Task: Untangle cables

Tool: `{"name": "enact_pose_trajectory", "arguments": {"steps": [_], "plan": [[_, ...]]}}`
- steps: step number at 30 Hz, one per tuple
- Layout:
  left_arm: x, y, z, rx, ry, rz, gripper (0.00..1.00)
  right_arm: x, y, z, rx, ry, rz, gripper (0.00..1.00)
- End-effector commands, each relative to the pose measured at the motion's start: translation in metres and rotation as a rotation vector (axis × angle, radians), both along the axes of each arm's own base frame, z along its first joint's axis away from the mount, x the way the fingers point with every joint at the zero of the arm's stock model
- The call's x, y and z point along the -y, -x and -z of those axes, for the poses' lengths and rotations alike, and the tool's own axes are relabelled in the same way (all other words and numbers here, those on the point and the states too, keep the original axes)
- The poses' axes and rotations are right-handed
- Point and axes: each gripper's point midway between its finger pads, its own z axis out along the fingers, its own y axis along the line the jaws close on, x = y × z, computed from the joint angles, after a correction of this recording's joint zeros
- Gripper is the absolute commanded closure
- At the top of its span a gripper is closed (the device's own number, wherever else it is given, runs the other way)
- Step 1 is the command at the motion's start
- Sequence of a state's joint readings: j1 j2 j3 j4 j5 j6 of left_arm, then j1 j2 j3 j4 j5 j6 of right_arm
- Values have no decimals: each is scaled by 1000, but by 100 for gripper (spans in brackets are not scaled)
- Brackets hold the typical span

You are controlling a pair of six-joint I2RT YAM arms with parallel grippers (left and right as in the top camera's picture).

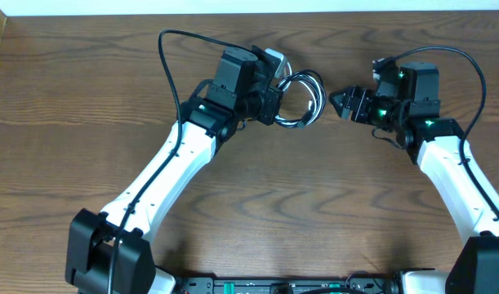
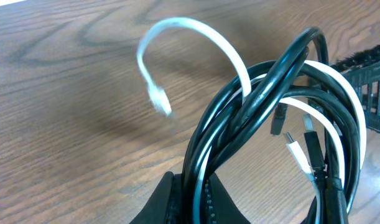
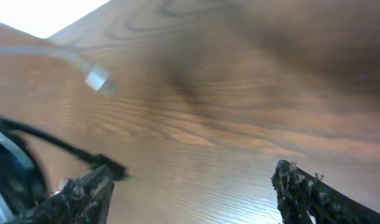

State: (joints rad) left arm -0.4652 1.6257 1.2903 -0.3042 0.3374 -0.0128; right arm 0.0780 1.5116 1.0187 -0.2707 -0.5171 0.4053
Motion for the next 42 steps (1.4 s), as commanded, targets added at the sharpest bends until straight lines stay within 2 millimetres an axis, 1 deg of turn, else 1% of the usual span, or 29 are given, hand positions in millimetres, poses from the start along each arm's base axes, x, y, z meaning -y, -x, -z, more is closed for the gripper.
{"name": "enact_pose_trajectory", "arguments": {"steps": [1,4,6,10,12,14,17,21,27,31,38,42], "plan": [[-5,1,-24,-2,80,-42,92,-23,2,-24,66,-96,-127,20],[-4,4,-28,-29,134,-3,92,-29,1,-33,101,-123,-158,20],[-5,5,-31,-56,178,7,93,-29,0,-35,111,-127,-163,21],[-13,3,-42,-111,291,26,93,-29,-1,-36,104,-142,-149,22],[-19,4,-49,-141,352,41,93,-31,-2,-40,115,-157,-153,22],[-24,5,-55,-164,406,68,93,-36,-2,-49,143,-185,-183,22],[-31,8,-62,-195,464,94,93,-46,0,-66,211,-233,-257,21],[-31,17,-72,-221,527,168,92,-58,3,-86,286,-283,-329,20],[-25,27,-80,-234,567,236,93,-71,4,-101,334,-313,-358,19],[-25,27,-80,-234,567,238,93,-80,9,-107,344,-337,-391,19],[-25,27,-80,-232,568,238,92,-91,17,-124,365,-400,-441,18],[-24,27,-80,-242,572,235,92,-103,22,-129,391,-404,-476,19]]}}
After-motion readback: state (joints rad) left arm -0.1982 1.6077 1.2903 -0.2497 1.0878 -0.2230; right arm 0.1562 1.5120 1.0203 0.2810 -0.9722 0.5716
